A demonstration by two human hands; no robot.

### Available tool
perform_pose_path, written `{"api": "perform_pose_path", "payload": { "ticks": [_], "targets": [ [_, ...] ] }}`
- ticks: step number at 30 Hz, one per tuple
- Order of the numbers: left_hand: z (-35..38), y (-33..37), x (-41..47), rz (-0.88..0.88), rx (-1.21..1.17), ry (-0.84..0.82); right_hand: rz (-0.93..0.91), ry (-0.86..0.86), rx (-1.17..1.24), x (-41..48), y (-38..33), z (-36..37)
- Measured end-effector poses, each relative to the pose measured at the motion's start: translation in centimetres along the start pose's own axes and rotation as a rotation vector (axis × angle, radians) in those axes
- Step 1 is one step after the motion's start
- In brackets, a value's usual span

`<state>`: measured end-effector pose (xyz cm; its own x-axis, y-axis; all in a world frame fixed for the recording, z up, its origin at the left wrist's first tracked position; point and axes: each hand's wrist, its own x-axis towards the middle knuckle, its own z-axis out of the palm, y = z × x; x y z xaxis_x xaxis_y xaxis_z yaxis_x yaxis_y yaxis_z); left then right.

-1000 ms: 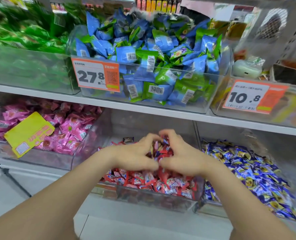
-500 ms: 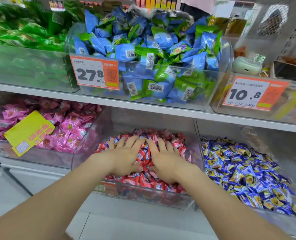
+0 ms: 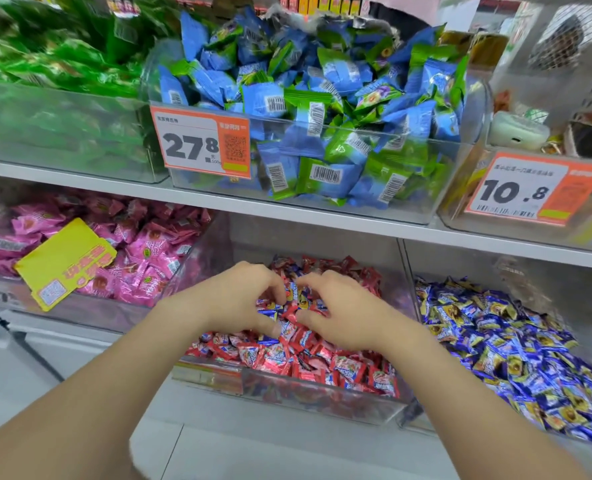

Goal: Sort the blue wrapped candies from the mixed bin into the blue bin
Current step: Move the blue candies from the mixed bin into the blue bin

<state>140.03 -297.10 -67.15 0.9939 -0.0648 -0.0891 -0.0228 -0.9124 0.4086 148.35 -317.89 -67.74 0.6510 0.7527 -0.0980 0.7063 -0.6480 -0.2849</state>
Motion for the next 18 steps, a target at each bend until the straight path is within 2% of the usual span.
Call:
{"api": "perform_pose_path", "payload": {
  "ticks": [3, 4, 9, 13, 16, 18],
  "targets": [
    [-0.1, 0.5, -0.1, -0.012, 0.032, 0.008, 0.111, 0.007, -0.226, 0.5, -0.5, 0.4],
    [-0.2, 0.6, -0.2, -0.009, 0.051, 0.011, 0.128, 0.024, -0.226, 0.7, -0.6, 0.1],
    [-0.5, 0.7, -0.8, -0.003, 0.005, -0.004, 0.162, 0.038, 0.079, 0.2, 0.0, -1.4],
    [-0.9, 0.5, -0.8, -0.001, -0.092, 0.103, 0.194, 0.159, 0.421, -1.2, 0.3, -2.8],
    [-0.9, 0.7, -0.5, -0.034, -0.098, 0.027, 0.237, 0.265, 0.506, -1.9, 0.6, -3.1],
    [-0.6, 0.9, -0.2, -0.048, -0.039, -0.010, 0.257, 0.267, 0.484, -2.2, 0.5, -3.4]
  ]
}}
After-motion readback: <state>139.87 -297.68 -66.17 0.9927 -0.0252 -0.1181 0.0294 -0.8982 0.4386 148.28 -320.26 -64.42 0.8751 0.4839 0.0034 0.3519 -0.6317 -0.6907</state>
